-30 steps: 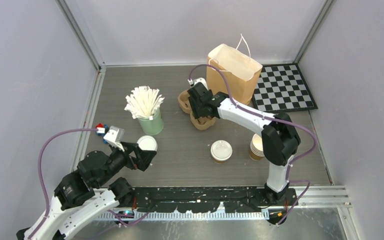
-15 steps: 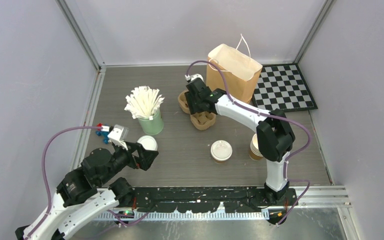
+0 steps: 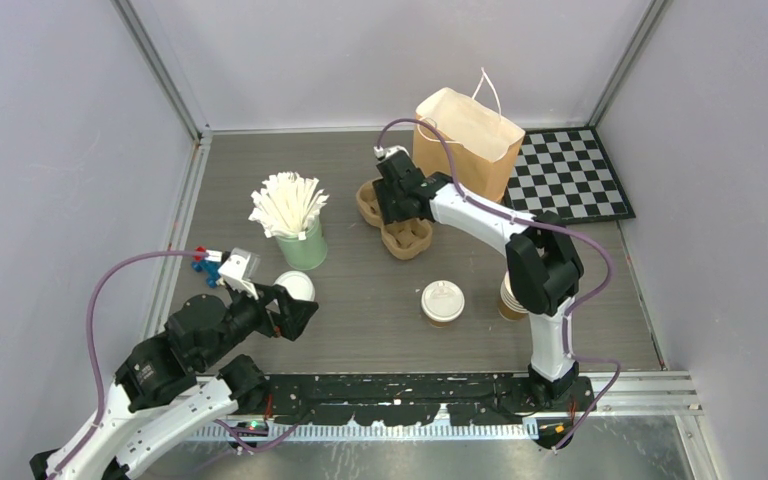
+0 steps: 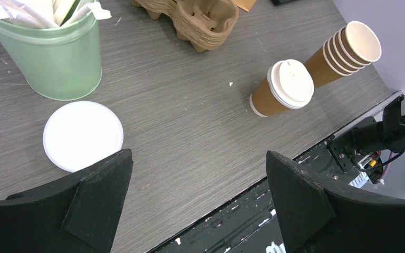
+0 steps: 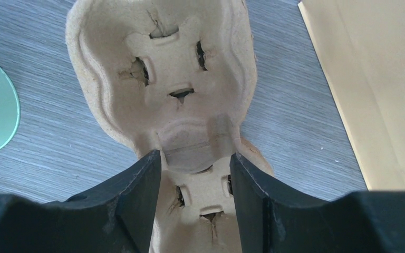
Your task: Pack the takeout coffee
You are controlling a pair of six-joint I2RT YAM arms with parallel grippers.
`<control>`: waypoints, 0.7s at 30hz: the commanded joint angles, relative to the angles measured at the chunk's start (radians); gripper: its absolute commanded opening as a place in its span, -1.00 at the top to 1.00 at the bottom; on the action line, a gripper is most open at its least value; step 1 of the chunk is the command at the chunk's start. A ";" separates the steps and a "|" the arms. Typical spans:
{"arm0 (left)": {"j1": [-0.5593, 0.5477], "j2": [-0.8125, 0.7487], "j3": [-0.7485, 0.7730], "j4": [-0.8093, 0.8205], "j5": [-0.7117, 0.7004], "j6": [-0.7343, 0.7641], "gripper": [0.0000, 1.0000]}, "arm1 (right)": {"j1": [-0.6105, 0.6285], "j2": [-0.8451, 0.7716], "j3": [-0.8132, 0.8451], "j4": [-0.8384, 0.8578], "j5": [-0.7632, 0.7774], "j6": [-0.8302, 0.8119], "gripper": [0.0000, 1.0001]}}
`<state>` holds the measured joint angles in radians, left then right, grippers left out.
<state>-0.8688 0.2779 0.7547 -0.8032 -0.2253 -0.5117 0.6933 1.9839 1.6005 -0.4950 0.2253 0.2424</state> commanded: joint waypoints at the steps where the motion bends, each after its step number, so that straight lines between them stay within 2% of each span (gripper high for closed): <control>1: -0.004 0.016 0.002 0.038 -0.001 0.010 -0.98 | -0.001 0.012 0.061 0.022 -0.013 -0.013 -0.10; 21: -0.004 0.004 0.002 0.038 -0.002 0.011 -0.98 | 0.000 0.080 0.131 -0.052 -0.015 -0.045 -0.05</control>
<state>-0.8696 0.2859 0.7547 -0.8036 -0.2249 -0.5117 0.6933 2.0541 1.6867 -0.5232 0.2039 0.2188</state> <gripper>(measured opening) 0.991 0.525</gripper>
